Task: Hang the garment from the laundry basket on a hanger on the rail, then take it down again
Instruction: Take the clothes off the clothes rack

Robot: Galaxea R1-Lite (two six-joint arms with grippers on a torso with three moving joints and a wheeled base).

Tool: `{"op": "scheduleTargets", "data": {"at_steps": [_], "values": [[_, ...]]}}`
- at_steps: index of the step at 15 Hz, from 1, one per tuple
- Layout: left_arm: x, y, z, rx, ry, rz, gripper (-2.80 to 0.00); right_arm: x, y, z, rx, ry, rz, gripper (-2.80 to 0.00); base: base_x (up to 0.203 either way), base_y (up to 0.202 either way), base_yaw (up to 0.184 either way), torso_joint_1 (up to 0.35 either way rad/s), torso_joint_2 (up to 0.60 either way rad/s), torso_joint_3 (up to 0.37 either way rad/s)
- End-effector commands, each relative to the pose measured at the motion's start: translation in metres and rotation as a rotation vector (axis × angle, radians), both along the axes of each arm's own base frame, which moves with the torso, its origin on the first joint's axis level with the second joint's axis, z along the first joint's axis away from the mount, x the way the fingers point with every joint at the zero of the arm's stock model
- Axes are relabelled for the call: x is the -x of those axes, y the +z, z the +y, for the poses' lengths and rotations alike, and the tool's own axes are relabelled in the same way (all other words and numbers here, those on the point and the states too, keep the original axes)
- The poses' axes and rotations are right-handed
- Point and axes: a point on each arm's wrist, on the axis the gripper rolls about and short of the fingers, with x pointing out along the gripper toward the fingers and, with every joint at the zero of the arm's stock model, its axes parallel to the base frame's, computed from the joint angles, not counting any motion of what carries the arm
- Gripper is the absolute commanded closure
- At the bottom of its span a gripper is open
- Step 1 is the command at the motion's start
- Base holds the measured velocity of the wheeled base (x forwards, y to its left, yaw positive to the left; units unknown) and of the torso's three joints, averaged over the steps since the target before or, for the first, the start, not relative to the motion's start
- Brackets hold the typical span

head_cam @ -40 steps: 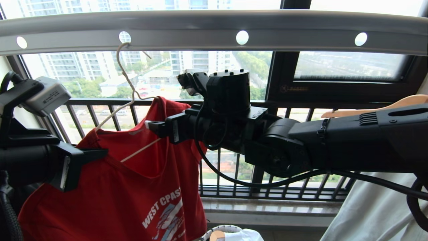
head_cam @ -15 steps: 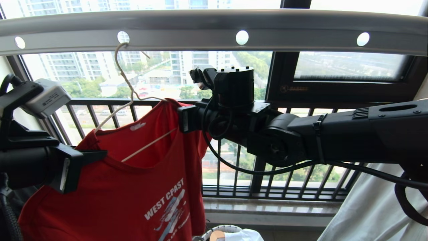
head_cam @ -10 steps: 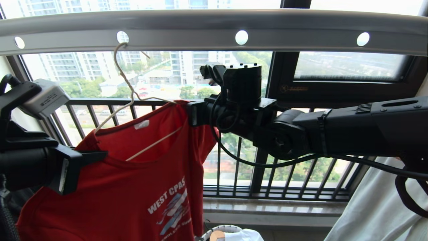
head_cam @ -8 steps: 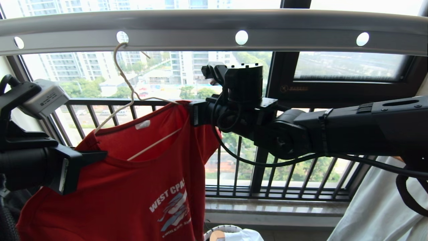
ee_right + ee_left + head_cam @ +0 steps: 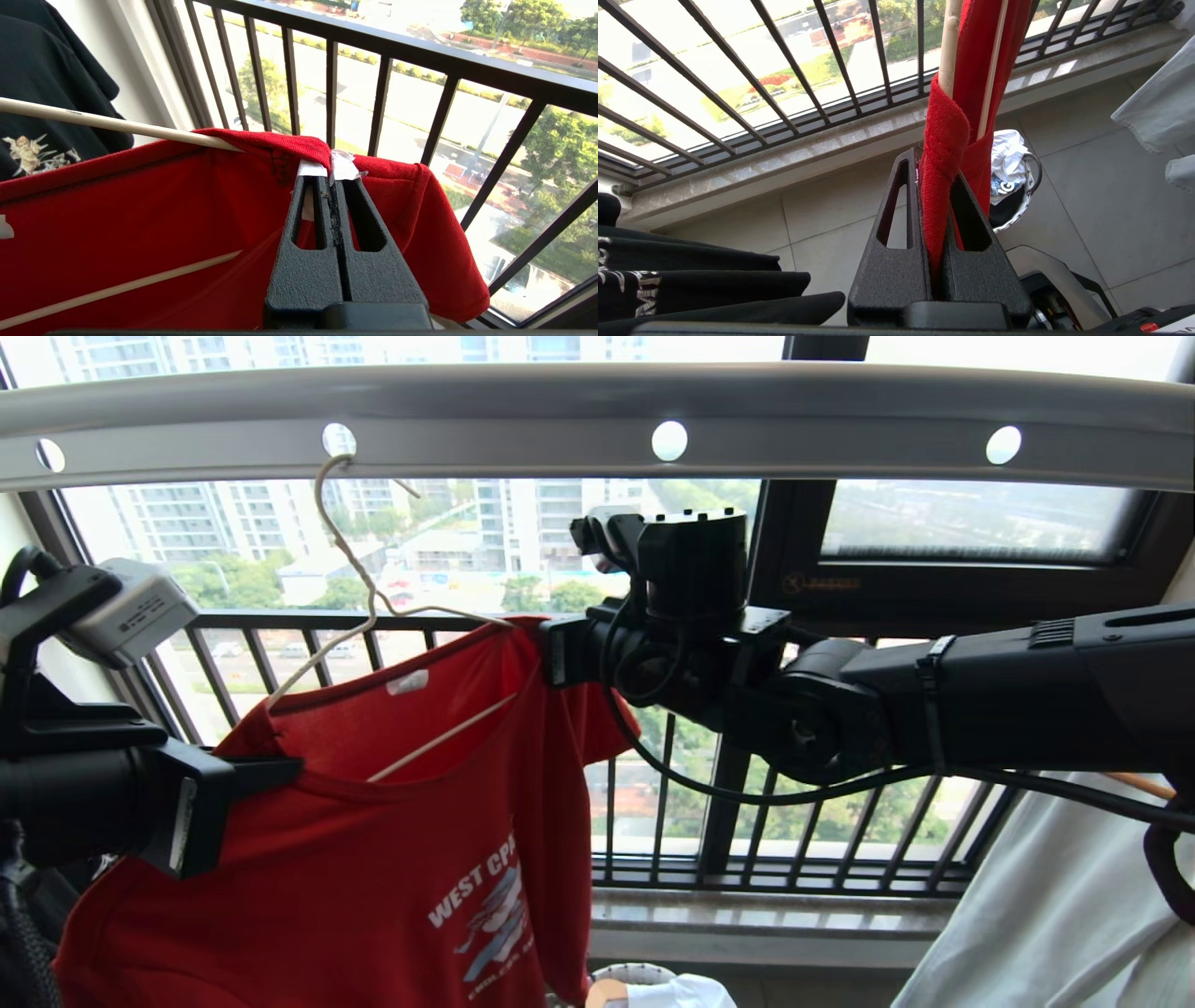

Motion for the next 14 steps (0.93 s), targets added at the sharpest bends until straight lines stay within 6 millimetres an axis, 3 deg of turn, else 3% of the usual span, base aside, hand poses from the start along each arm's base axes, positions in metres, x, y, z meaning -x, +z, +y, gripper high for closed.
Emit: {"op": "scheduleTargets", "data": {"at_steps": [1, 5, 6, 14], "values": [[0.000, -0.001, 0.000, -0.001, 0.001, 0.004, 0.00, 0.006, 0.005, 0.002, -0.011, 0.012, -0.009, 0.00, 0.000, 0.000, 0.000, 0.000, 0.00, 0.000], [-0.001, 0.000, 0.000, -0.002, -0.001, 0.003, 0.00, 0.014, 0.011, 0.005, -0.019, 0.010, -0.020, 0.00, 0.000, 0.000, 0.000, 0.000, 0.00, 0.000], [-0.001, -0.001, 0.000, -0.002, -0.001, 0.005, 0.00, 0.016, 0.011, 0.006, -0.016, 0.011, -0.017, -2.80, 0.000, 0.000, 0.000, 0.000, 0.00, 0.000], [-0.003, -0.001, -0.001, -0.005, -0.003, 0.010, 0.00, 0.047, 0.009, -0.005, 0.015, 0.047, 0.021, -2.80, 0.000, 0.000, 0.000, 0.000, 0.00, 0.000]]}}
